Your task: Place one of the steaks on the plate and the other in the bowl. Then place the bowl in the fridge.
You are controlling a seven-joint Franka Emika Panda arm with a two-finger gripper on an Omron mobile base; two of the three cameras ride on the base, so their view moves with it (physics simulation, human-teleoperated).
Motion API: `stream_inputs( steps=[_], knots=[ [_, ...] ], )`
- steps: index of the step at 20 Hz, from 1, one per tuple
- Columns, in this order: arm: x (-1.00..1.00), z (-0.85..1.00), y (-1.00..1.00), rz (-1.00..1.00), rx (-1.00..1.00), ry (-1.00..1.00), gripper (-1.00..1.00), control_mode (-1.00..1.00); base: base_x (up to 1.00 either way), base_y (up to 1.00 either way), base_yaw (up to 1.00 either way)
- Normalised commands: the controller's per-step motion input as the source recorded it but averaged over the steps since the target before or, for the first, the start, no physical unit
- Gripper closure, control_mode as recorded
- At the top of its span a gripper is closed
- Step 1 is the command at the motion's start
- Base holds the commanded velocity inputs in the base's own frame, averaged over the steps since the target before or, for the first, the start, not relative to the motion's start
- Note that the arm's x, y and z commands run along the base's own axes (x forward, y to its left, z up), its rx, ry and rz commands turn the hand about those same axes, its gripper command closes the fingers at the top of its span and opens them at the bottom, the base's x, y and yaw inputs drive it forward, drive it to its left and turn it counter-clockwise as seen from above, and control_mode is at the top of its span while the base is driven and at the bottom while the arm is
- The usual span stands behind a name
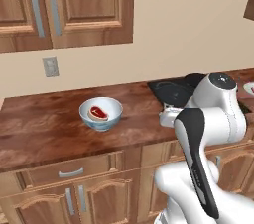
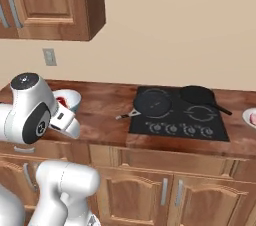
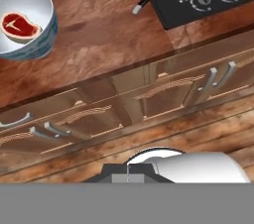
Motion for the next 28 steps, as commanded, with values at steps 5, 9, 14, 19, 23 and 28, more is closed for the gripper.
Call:
stream_inputs(
  steps=[5,9,14,19,23,28],
  knots=[
    [0.00,0.00,0.00,0.00,0.00,0.00,1.00,1.00,0.37,0.54,0.07],
    [0.00,0.00,0.00,0.00,0.00,0.00,1.00,1.00,0.28,0.44,0.08],
    [0.00,0.00,0.00,0.00,0.00,0.00,1.00,1.00,0.22,0.45,0.09],
    [0.00,0.00,0.00,0.00,0.00,0.00,1.00,1.00,0.31,0.42,0.09],
    [0.00,0.00,0.00,0.00,0.00,0.00,1.00,1.00,0.35,0.32,0.10],
    [0.00,0.00,0.00,0.00,0.00,0.00,1.00,1.00,0.33,0.26,0.09]
  ],
)
